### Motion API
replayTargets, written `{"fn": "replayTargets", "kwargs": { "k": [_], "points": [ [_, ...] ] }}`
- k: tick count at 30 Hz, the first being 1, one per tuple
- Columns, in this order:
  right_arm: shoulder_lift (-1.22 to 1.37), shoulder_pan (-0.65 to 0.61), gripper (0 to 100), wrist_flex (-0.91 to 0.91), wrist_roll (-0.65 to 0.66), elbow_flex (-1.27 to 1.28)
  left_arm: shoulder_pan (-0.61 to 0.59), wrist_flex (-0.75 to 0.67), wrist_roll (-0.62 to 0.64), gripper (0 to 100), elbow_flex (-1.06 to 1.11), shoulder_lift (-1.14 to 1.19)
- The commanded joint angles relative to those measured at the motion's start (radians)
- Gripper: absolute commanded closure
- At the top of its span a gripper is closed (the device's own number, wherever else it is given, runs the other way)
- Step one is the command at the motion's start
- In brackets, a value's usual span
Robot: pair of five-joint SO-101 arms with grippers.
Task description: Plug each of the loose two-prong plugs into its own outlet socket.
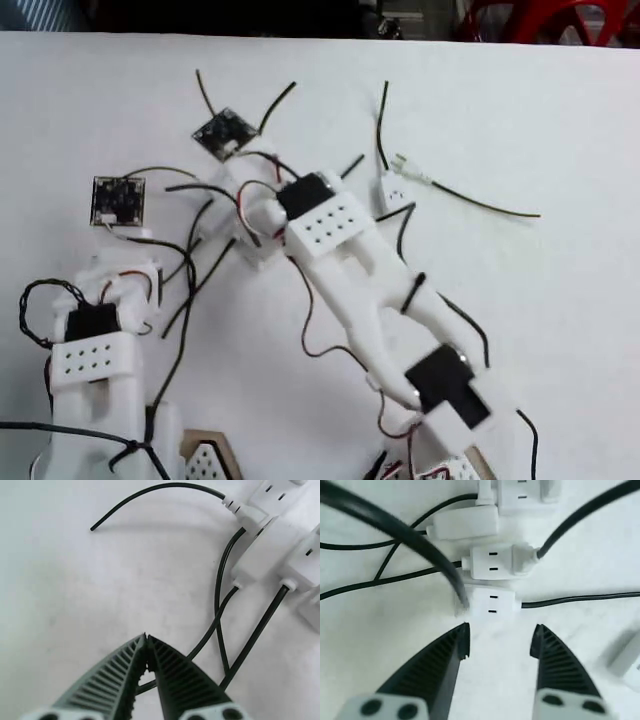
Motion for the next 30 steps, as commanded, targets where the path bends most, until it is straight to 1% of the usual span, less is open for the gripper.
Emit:
{"fn": "replayTargets", "kwargs": {
  "k": [1,4,5,7,10,12,16,20,24,27,30],
  "points": [
    [-0.18,0.073,85.7,0.091,-0.009,-0.043,-0.007,-0.02,0.006,98,-0.006,-0.03],
    [-0.255,0.203,85.8,0.153,-0.011,-0.032,-0.007,-0.02,0.006,98,-0.006,-0.03],
    [-0.266,0.257,85.4,0.16,-0.029,-0.025,-0.007,-0.02,0.006,98,-0.006,-0.03],
    [-0.268,0.354,84.6,0.16,-0.112,-0.002,-0.007,-0.02,0.006,98,-0.006,-0.03],
    [-0.228,0.466,83.1,0.12,-0.238,0.037,-0.007,-0.02,0.006,98,-0.006,-0.03],
    [-0.176,0.522,82.2,0.077,-0.322,0.051,-0.007,-0.02,0.006,98,-0.006,-0.03],
    [-0.027,0.607,80.0,-0.024,-0.531,0.049,-0.007,-0.02,0.006,98,-0.005,-0.03],
    [0.104,0.661,77.9,-0.15,-0.698,0.049,-0.007,-0.02,0.006,98,-0.005,-0.027],
    [0.18,0.671,77.9,-0.225,-0.806,0.021,-0.005,-0.02,0.006,98,-0.005,-0.027],
    [0.225,0.664,78.3,-0.226,-0.852,-0.043,-0.005,-0.02,0.006,98,-0.005,-0.027],
    [0.28,0.642,78.3,-0.228,-0.856,-0.126,-0.005,-0.02,0.006,98,-0.005,-0.027]
  ]
}}
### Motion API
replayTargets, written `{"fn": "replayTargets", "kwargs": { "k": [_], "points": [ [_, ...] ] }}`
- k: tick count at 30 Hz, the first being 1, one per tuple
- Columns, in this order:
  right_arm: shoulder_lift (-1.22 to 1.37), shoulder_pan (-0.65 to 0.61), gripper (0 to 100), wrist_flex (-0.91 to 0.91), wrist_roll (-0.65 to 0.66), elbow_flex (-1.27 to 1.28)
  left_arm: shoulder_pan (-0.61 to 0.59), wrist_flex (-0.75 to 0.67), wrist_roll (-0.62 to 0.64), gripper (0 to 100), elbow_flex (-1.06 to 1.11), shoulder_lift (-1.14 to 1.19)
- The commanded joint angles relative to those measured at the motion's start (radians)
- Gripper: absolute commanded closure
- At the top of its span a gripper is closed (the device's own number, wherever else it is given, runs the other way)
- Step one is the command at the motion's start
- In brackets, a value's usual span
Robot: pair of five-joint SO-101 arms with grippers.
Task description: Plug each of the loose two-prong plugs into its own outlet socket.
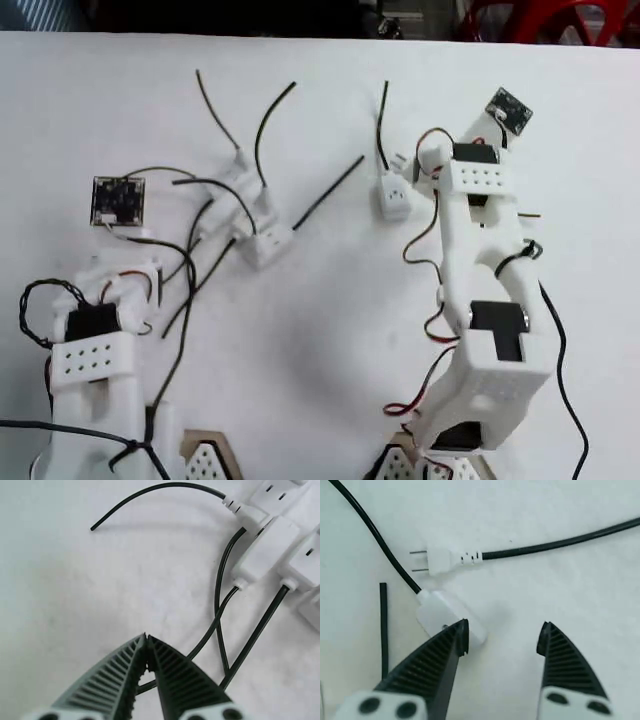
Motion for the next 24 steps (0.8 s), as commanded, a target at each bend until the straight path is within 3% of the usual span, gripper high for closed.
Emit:
{"fn": "replayTargets", "kwargs": {
  "k": [1,13,19,24],
  "points": [
    [0.042,-0.021,78.3,-0.018,-0.014,-0.124,-0.005,-0.02,0.006,98,-0.005,-0.027],
    [0.464,-0.058,79.5,-0.053,-0.009,-0.666,-0.005,-0.02,0.005,98,-0.005,-0.027],
    [0.673,-0.058,97.9,-0.042,-0.008,-0.898,-0.005,-0.02,0.005,98,-0.005,-0.027],
    [0.745,-0.091,98.0,0.171,0.074,-1.01,-0.005,-0.02,0.005,98,-0.005,-0.025]
  ]
}}
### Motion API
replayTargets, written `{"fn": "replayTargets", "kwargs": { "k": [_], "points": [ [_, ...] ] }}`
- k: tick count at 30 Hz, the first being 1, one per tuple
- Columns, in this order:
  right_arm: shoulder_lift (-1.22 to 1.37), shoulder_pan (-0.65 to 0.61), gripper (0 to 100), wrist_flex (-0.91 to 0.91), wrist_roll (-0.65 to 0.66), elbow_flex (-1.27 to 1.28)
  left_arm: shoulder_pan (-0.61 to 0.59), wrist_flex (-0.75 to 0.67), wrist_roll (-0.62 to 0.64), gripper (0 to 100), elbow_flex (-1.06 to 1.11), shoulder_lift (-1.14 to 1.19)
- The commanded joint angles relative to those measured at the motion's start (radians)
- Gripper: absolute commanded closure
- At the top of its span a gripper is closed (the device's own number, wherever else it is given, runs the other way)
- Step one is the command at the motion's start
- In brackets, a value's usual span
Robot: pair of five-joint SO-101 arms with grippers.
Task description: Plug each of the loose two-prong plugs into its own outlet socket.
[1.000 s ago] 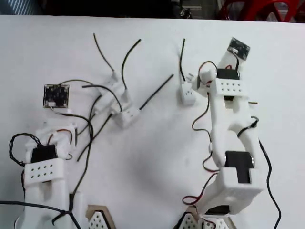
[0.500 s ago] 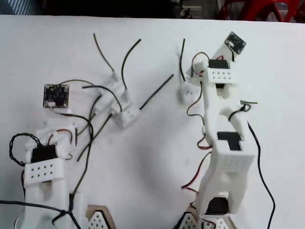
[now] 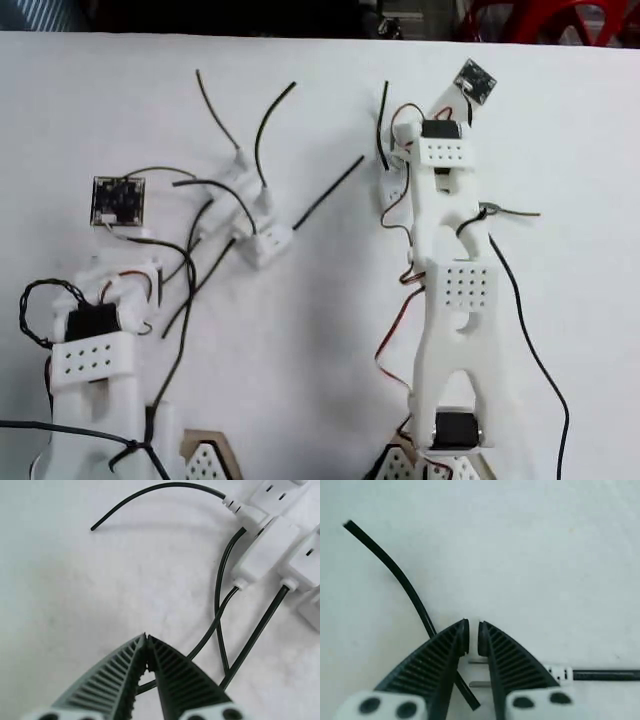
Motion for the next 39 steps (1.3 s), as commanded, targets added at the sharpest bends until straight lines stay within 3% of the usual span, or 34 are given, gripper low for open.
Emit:
{"fn": "replayTargets", "kwargs": {
  "k": [1,11,20,29,39],
  "points": [
    [-0.007,-0.048,98.4,0.166,0.092,-0.107,-0.005,-0.02,0.005,98,-0.005,-0.025],
    [-0.005,-0.079,98.1,0.644,0.379,-0.258,-0.005,-0.02,0.005,98,-0.003,-0.025],
    [-0.036,-0.054,98.1,0.641,0.485,-0.043,-0.007,-0.04,0.005,98,0.011,-0.031],
    [-0.32,-0.056,98.1,0.638,0.493,0.255,-0.007,-0.04,0.005,98,0.011,-0.031],
    [-0.441,-0.027,94.3,0.552,0.482,0.264,-0.007,-0.04,0.005,98,0.011,-0.031]
  ]
}}
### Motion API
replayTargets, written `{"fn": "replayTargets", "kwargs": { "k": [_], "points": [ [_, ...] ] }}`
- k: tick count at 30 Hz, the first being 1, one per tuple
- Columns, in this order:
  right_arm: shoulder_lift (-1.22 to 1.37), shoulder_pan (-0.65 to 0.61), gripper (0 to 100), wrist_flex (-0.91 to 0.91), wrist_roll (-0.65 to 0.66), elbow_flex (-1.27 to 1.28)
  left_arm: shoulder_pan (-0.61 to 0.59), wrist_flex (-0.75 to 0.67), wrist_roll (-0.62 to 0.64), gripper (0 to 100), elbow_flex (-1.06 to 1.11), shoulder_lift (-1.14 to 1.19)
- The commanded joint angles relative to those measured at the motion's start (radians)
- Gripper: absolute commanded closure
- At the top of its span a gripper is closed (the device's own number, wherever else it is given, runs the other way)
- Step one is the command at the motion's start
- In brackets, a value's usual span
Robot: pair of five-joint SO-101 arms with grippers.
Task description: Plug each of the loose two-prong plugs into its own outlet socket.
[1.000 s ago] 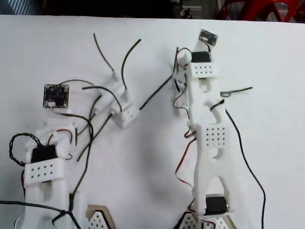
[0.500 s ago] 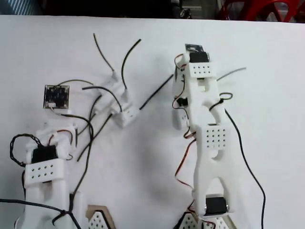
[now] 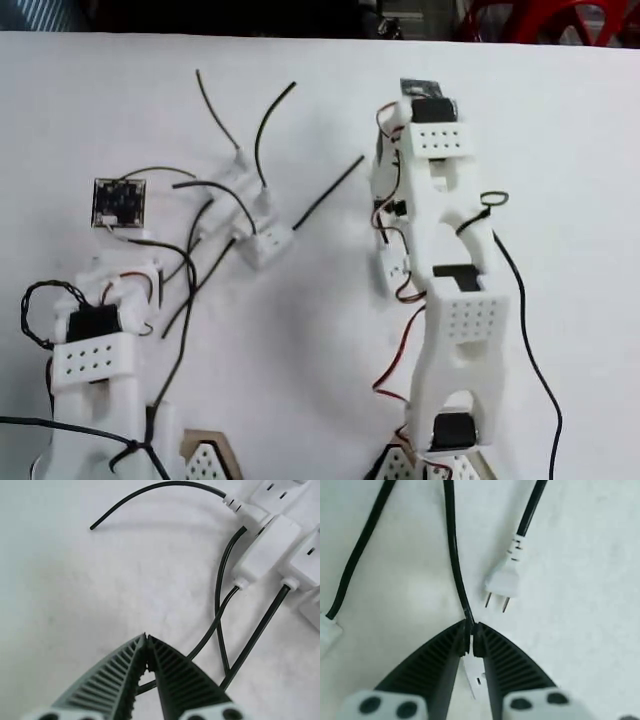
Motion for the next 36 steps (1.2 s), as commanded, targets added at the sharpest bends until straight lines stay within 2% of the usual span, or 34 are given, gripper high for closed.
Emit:
{"fn": "replayTargets", "kwargs": {
  "k": [1,4,14,22,24,34,36],
  "points": [
    [-0.044,0.028,91.6,-0.044,-0.003,-0.009,-0.005,-0.023,0.005,98,-0.005,-0.031],
    [0.007,0.044,87.2,-0.048,-0.002,-0.011,-0.005,-0.023,0.005,98,-0.005,-0.031],
    [0.117,0.099,87.2,-0.127,-0.003,-0.012,-0.005,-0.023,0.005,98,-0.005,-0.03],
    [0.159,0.022,87.2,-0.166,-0.008,-0.012,-0.005,-0.023,0.005,98,-0.005,-0.03],
    [0.166,0.002,87.2,-0.166,-0.051,-0.012,-0.005,-0.023,0.005,98,-0.005,-0.03],
    [0.223,-0.005,87.5,-0.163,-0.086,-0.012,-0.005,-0.023,0.005,98,-0.005,-0.03],
    [0.219,-0.005,91.5,-0.165,-0.086,-0.012,-0.005,-0.023,0.005,98,-0.005,-0.03]
  ]
}}
